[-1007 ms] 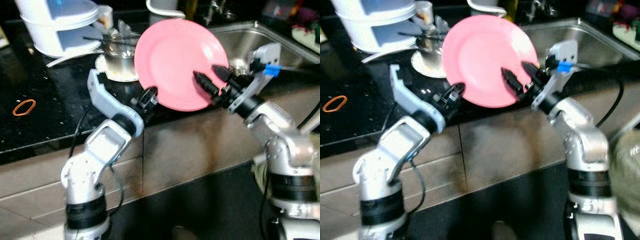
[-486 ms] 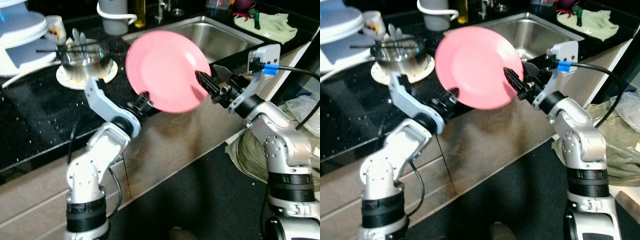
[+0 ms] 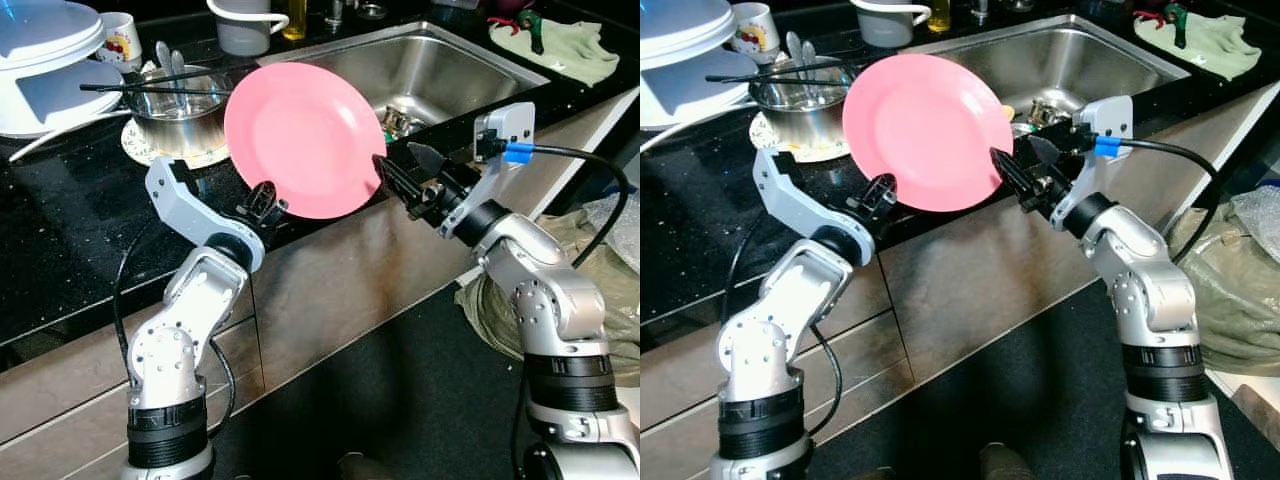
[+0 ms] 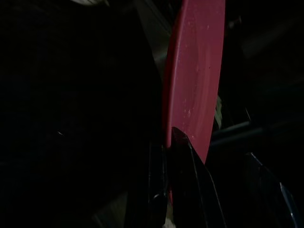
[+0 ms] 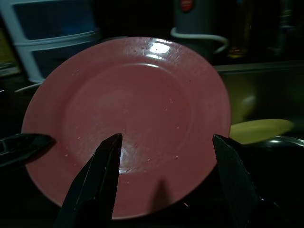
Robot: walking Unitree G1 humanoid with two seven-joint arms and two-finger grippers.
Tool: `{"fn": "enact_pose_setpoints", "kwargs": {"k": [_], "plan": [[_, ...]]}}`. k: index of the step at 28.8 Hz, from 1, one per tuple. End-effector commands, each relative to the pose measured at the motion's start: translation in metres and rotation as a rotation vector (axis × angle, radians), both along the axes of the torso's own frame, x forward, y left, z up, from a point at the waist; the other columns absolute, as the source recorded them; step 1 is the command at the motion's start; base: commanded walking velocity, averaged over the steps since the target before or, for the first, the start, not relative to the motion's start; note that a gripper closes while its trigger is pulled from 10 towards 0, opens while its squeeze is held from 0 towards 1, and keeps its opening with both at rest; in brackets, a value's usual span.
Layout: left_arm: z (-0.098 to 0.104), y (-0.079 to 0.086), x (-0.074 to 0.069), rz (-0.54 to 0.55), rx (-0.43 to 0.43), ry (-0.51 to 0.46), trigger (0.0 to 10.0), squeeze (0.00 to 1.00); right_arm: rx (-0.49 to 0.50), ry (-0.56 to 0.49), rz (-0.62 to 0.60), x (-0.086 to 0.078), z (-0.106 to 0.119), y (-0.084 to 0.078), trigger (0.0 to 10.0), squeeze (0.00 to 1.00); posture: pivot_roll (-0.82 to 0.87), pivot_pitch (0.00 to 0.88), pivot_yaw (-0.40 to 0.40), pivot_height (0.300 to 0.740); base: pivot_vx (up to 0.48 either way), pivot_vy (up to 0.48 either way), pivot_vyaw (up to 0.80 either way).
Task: Kitchen organization
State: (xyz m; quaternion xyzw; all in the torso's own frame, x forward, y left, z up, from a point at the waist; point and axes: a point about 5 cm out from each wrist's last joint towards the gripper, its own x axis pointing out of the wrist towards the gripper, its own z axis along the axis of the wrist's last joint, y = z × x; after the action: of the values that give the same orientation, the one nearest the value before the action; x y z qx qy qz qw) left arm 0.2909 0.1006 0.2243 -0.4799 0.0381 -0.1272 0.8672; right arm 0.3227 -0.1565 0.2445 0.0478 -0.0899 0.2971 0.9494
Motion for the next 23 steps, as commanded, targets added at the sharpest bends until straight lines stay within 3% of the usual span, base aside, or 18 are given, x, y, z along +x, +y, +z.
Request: {"fn": "enact_pose_setpoints", "kwargs": {"k": [1, 23], "plan": [[-0.0047, -0.0034, -0.0016, -0.002, -0.031, 0.011, 10.0, 0.00, -0.023, -0.011, 0.003, -0.0025, -0.0006, 0.0015, 10.0, 0.00, -0.01, 0.076, -0.045, 0.740, 0.000, -0.458, 0.00], [0.0013, -0.0017, 0.0039, 0.010, -0.085, -0.013, 10.0, 0.00, -0.028, -0.007, -0.007, -0.0032, -0.0019, -0.0003, 10.0, 0.00, -0.02, 0.083, -0.044, 0.740, 0.000, -0.463, 0.00]]}}
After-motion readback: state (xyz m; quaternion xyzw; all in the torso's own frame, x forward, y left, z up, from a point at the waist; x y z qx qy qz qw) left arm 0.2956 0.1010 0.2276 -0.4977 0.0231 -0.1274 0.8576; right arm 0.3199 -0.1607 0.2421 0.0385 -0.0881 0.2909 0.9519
